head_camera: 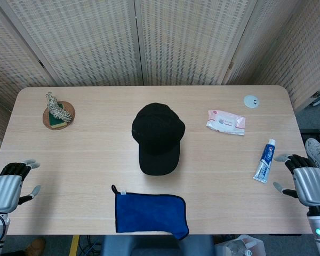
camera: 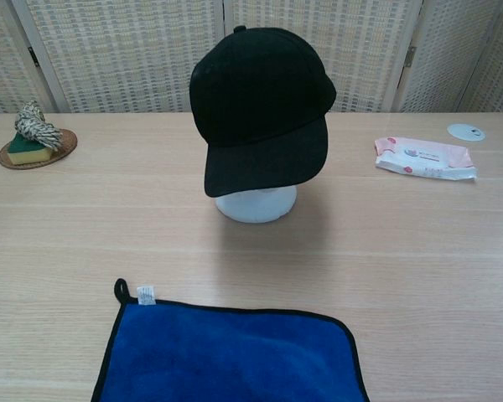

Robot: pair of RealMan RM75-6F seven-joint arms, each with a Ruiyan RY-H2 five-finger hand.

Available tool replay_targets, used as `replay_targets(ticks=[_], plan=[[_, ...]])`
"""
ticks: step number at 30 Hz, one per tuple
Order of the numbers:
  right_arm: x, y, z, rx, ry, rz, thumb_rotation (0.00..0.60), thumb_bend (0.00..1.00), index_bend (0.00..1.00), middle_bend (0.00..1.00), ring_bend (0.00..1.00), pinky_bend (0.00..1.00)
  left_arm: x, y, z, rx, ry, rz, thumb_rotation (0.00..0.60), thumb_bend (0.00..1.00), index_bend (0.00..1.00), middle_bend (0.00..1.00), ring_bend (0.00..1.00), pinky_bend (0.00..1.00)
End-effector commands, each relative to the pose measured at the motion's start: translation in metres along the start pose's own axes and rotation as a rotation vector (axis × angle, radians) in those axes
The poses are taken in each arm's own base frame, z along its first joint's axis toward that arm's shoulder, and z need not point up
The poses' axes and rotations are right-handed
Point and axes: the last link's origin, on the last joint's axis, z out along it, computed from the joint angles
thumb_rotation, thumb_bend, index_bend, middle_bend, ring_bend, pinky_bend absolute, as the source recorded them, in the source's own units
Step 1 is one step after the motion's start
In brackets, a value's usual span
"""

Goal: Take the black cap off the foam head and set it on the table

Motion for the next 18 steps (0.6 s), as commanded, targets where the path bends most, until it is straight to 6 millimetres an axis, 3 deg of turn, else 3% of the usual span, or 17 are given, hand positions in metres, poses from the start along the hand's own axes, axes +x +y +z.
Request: replay_targets(ticks=[1, 18], plan=[[0.000, 0.000, 0.000, 0.001, 0.002, 0.000, 0.600, 0.09, 0.33, 0.30, 0.24, 0.30, 0.000, 0.000, 0.000, -0.001, 0.001, -0.001, 0.600, 0.22, 0.30, 0.26, 0.24, 0.19], [0.004, -0.013, 0.006, 0.098, 0.020, -0.010, 0.600, 0.09, 0.34, 0.30, 0.24, 0.30, 0.005, 0.002, -0.001, -0.007, 0.015, -0.003, 0.600, 0.22, 0.30, 0.26, 0.24, 0.19]])
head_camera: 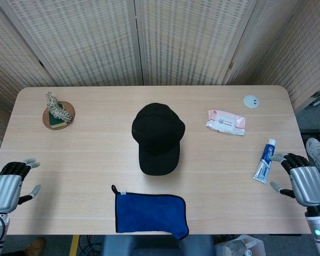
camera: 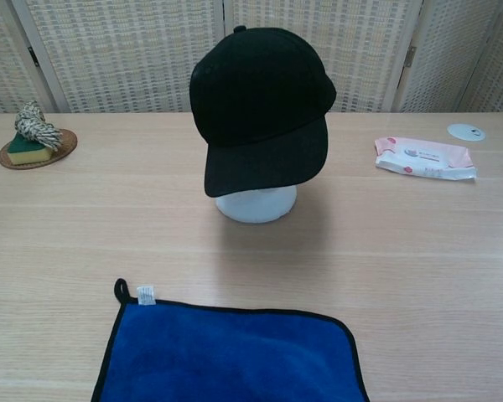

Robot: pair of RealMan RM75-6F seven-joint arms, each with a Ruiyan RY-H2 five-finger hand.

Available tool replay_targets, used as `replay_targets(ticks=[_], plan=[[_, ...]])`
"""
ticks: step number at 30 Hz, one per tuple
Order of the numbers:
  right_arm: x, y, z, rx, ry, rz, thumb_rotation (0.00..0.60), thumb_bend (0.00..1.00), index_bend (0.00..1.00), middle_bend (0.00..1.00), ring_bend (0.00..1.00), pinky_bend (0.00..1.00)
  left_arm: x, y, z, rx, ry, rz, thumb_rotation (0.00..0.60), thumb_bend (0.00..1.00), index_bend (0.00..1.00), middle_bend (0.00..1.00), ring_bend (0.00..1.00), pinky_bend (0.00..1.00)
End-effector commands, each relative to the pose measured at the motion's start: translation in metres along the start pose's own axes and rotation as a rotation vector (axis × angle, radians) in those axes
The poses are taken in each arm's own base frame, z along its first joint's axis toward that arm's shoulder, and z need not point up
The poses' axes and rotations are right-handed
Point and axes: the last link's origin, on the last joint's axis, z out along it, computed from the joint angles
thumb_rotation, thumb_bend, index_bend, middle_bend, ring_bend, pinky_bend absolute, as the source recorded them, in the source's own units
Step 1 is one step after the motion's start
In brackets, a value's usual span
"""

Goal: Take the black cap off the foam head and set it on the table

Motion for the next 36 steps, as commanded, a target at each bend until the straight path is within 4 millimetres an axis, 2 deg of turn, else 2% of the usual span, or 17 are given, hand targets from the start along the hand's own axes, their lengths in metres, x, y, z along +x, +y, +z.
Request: replay_targets(ticks=[1, 4, 12, 17, 22, 36], plan=[[0.000, -0.004, 0.005, 0.033, 0.005, -0.005, 0.600, 0.09, 0.35, 0.30, 0.24, 0.30, 0.001, 0.000, 0.000, 0.000, 0.001, 0.000, 0.600, 0.22, 0.30, 0.26, 0.24, 0.19], [-0.001, -0.009, 0.010, 0.066, 0.010, -0.011, 0.600, 0.09, 0.40, 0.31, 0.24, 0.30, 0.001, 0.000, -0.001, 0.000, 0.002, 0.001, 0.600, 0.22, 0.30, 0.26, 0.24, 0.19], [-0.003, -0.034, 0.037, 0.215, 0.000, -0.037, 0.600, 0.09, 0.40, 0.31, 0.24, 0.30, 0.002, 0.004, 0.000, -0.010, -0.001, 0.005, 0.600, 0.22, 0.30, 0.26, 0.24, 0.19], [-0.007, -0.055, 0.056, 0.319, -0.014, -0.050, 0.600, 0.09, 0.41, 0.31, 0.21, 0.24, 0.003, 0.005, 0.000, -0.011, 0.001, 0.005, 0.600, 0.22, 0.30, 0.26, 0.24, 0.19], [-0.011, -0.075, 0.074, 0.407, -0.008, -0.051, 0.600, 0.09, 0.46, 0.31, 0.17, 0.17, 0.004, 0.004, 0.000, -0.005, 0.003, 0.006, 0.600, 0.22, 0.30, 0.26, 0.25, 0.19], [-0.034, -0.133, 0.111, 0.601, 0.031, -0.082, 0.600, 0.09, 0.46, 0.28, 0.13, 0.12, 0.005, 0.004, -0.001, 0.003, 0.002, 0.007, 0.600, 0.22, 0.30, 0.26, 0.25, 0.19]])
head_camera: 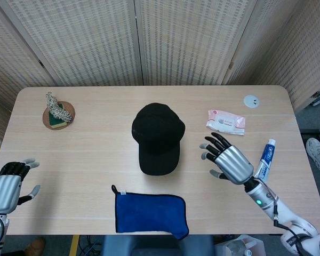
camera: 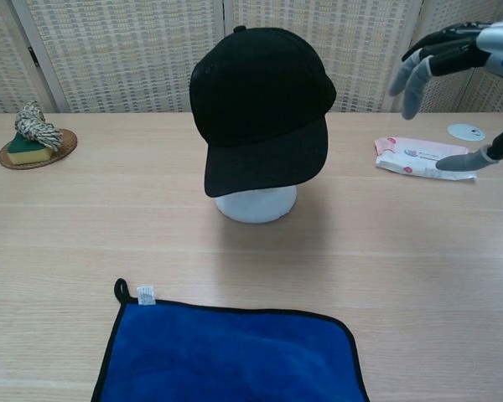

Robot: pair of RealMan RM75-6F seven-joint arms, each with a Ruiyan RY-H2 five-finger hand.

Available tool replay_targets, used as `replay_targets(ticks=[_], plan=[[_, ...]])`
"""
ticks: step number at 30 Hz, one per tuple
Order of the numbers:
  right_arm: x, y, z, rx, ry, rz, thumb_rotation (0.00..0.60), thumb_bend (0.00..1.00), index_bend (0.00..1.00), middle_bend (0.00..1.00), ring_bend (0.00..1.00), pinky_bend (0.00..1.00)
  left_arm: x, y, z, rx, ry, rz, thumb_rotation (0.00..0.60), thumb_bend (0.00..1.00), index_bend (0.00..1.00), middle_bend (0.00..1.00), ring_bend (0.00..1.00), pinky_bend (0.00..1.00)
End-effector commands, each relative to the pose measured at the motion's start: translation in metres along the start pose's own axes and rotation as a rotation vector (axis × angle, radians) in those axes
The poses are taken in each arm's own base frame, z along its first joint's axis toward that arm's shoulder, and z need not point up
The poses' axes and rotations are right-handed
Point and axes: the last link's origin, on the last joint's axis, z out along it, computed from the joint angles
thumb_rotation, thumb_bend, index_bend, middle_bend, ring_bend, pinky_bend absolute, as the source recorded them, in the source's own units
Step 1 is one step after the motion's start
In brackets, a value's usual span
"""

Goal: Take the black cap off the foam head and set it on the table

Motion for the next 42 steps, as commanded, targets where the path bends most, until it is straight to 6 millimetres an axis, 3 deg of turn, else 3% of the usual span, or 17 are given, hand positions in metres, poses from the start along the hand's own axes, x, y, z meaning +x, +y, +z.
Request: replay_targets(ticks=[1, 19, 42], plan=[[-0.005, -0.006, 0.011, 0.038, 0.011, -0.016, 0.600, 0.09, 0.46, 0.28, 0.13, 0.12, 0.000, 0.000, 0.000, 0.001, -0.001, 0.000, 0.600, 0.22, 0.30, 0.26, 0.25, 0.19], [-0.030, -0.041, 0.053, 0.203, 0.064, -0.093, 0.600, 0.08, 0.46, 0.28, 0.13, 0.10, 0.000, -0.002, 0.001, 0.008, 0.000, 0.000, 0.600, 0.22, 0.30, 0.26, 0.25, 0.19], [-0.055, -0.058, 0.085, 0.302, 0.144, -0.175, 0.600, 0.08, 0.46, 0.28, 0.13, 0.10, 0.002, -0.002, 0.003, 0.009, -0.004, -0.016, 0.600, 0.22, 0.30, 0.26, 0.25, 0.19]])
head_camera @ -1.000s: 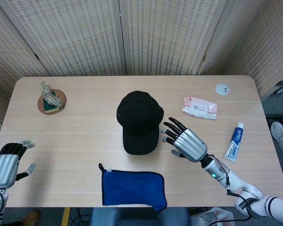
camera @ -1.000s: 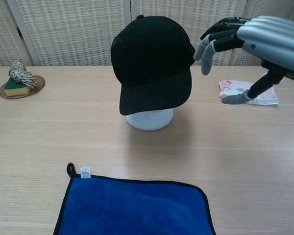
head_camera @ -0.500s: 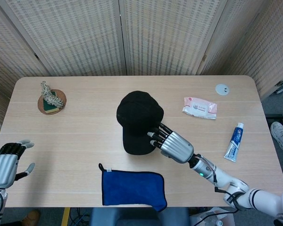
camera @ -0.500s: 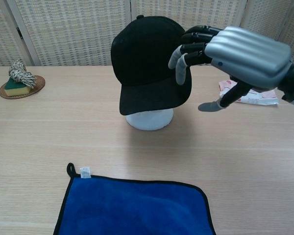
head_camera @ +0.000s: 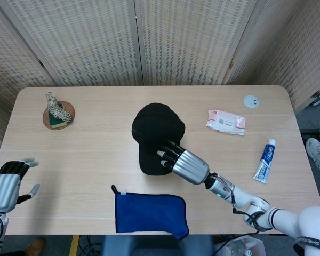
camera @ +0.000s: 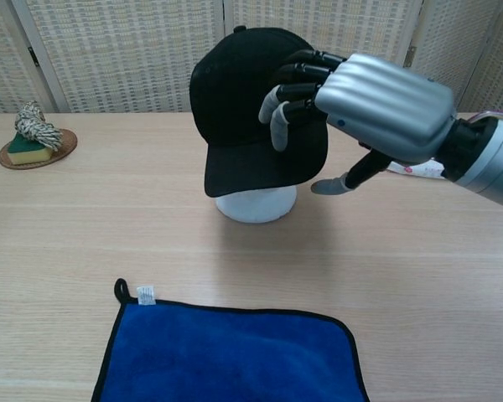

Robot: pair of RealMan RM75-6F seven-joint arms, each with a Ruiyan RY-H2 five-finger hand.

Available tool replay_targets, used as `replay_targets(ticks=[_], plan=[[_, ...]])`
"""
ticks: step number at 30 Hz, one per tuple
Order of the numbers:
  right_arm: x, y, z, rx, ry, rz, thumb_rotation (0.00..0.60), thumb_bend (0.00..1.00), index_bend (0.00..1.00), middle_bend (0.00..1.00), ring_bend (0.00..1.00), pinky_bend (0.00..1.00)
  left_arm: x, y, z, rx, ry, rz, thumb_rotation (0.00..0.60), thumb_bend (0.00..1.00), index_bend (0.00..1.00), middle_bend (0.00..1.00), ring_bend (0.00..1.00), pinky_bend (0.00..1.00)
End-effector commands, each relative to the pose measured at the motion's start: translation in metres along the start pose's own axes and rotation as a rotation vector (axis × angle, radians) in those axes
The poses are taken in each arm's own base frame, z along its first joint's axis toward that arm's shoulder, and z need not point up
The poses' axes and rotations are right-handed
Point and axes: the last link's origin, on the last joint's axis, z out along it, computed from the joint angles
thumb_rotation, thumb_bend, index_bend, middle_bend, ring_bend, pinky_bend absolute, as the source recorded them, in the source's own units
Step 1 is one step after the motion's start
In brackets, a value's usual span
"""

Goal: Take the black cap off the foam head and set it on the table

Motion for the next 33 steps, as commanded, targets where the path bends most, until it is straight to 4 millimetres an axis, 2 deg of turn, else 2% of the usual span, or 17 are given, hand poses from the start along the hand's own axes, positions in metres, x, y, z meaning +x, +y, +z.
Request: replay_targets(ticks=[1, 6, 11, 26, 33], plan=[[-0.003, -0.002, 0.004, 0.011, 0.007, -0.002, 0.600, 0.08, 0.46, 0.28, 0.13, 0.10, 0.000, 0.000, 0.000, 0.001, -0.001, 0.000, 0.600, 0.22, 0.30, 0.26, 0.25, 0.19], [-0.007, -0.003, 0.009, 0.028, 0.029, 0.001, 0.600, 0.13, 0.46, 0.29, 0.13, 0.10, 0.000, 0.000, 0.000, -0.001, -0.002, -0.002, 0.600, 0.22, 0.30, 0.26, 0.25, 0.19], [-0.009, -0.003, 0.011, 0.039, 0.049, 0.008, 0.600, 0.21, 0.51, 0.31, 0.13, 0.10, 0.000, 0.001, 0.001, -0.003, -0.008, -0.001, 0.600, 0.22, 0.30, 0.26, 0.25, 0.19], [-0.013, -0.002, 0.014, 0.079, 0.086, 0.015, 0.600, 0.39, 0.76, 0.41, 0.21, 0.10, 0.000, 0.002, 0.002, -0.007, -0.016, -0.007, 0.600, 0.22, 0.30, 0.26, 0.25, 0.19], [-0.013, -0.001, 0.013, 0.088, 0.107, 0.016, 0.600, 0.45, 0.83, 0.44, 0.23, 0.10, -0.001, 0.003, 0.002, -0.009, -0.020, -0.008, 0.600, 0.22, 0.30, 0.26, 0.25, 0.19]])
